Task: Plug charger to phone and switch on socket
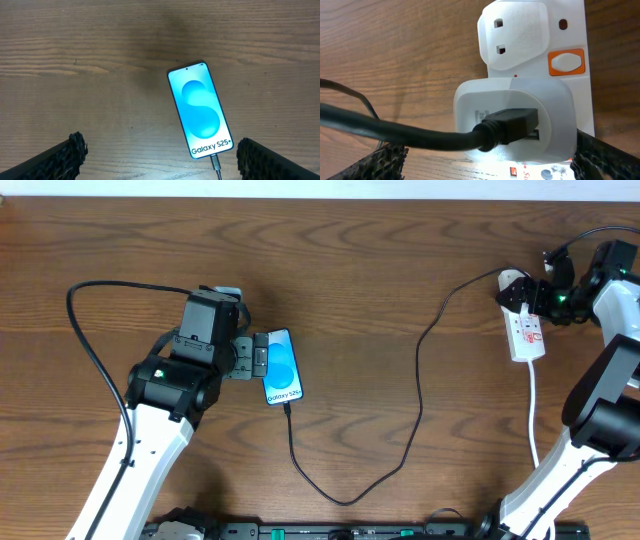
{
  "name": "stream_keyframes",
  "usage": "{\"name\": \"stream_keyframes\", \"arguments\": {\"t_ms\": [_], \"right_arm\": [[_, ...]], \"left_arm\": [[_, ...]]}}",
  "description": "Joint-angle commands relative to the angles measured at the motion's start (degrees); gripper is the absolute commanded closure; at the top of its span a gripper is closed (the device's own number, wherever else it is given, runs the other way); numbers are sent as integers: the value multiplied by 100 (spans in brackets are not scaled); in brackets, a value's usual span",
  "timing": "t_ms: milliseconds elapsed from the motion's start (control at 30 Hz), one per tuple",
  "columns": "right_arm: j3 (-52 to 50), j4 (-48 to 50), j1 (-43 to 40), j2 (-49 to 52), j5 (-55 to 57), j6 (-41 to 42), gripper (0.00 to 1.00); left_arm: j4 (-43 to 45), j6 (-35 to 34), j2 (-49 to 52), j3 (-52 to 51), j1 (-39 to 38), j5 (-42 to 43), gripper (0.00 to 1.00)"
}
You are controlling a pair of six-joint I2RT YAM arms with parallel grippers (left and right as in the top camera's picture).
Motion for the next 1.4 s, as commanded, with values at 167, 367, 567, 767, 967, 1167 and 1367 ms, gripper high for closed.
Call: {"name": "stream_keyframes", "arguments": {"t_ms": [167,367,567,767,967,1167,1367], "right_arm": [[219,-155,52,28,-337,492,1],[216,-415,52,28,-98,487,1],[216,-457,57,28,-59,461,1],[216,-275,57,28,236,433,1],[216,-234,57,28,356,-11,1],[216,-313,57,28,363,131,1],[216,-326,120,28,282,188,1]], "left_arm": [[-17,50,0,0,-13,-76,2],[-17,50,0,0,-13,-76,2],[-17,50,0,0,-13,-76,2],[-17,50,0,0,-13,-76,2],[-17,50,0,0,-13,-76,2],[-17,50,0,0,-13,-76,2],[-17,50,0,0,-13,-76,2]]}}
